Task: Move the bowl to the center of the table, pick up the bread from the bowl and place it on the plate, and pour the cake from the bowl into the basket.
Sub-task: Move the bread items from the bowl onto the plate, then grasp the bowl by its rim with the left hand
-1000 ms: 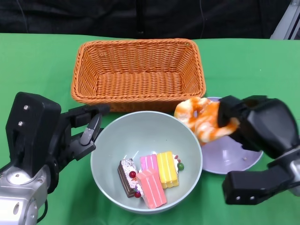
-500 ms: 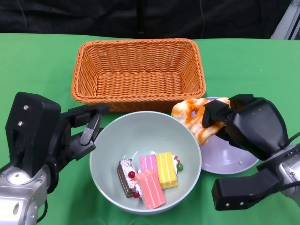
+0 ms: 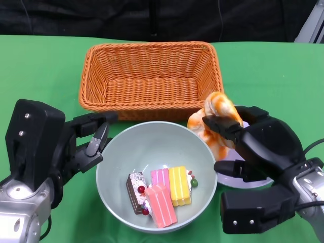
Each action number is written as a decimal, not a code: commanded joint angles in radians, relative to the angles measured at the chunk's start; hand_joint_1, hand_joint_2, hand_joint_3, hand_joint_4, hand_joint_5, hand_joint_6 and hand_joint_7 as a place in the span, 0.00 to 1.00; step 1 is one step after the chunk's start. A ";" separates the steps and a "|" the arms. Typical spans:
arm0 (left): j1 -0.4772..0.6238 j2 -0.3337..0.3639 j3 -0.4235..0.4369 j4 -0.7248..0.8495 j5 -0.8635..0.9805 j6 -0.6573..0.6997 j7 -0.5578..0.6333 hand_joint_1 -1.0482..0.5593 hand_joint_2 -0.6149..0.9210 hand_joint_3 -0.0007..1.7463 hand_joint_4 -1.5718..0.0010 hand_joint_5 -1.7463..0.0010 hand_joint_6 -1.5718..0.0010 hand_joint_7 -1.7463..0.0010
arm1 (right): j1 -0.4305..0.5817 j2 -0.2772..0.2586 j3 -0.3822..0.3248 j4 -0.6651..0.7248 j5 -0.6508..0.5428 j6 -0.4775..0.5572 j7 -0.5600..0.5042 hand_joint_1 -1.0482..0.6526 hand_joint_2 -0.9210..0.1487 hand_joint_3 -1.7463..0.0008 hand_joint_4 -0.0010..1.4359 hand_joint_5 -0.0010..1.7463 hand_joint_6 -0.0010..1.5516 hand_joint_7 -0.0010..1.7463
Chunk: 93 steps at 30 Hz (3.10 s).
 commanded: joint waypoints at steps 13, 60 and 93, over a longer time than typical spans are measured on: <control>-0.005 0.009 0.008 -0.009 -0.009 0.001 -0.007 0.19 1.00 0.41 0.68 0.99 0.64 1.00 | 0.028 -0.037 -0.032 -0.029 -0.011 -0.001 -0.009 0.04 0.00 0.59 0.02 0.01 0.17 0.01; -0.009 0.001 0.016 -0.009 -0.014 0.000 -0.011 0.19 1.00 0.41 0.68 1.00 0.65 1.00 | 0.242 -0.059 -0.284 -0.292 0.216 -0.087 0.042 0.12 0.00 0.73 0.05 0.02 0.17 0.01; 0.038 0.069 -0.044 -0.031 0.066 -0.163 -0.046 0.19 1.00 0.40 0.66 0.99 0.62 0.99 | 0.474 0.216 -0.630 -0.715 1.780 0.682 0.183 0.55 0.34 0.33 0.67 0.90 0.53 0.81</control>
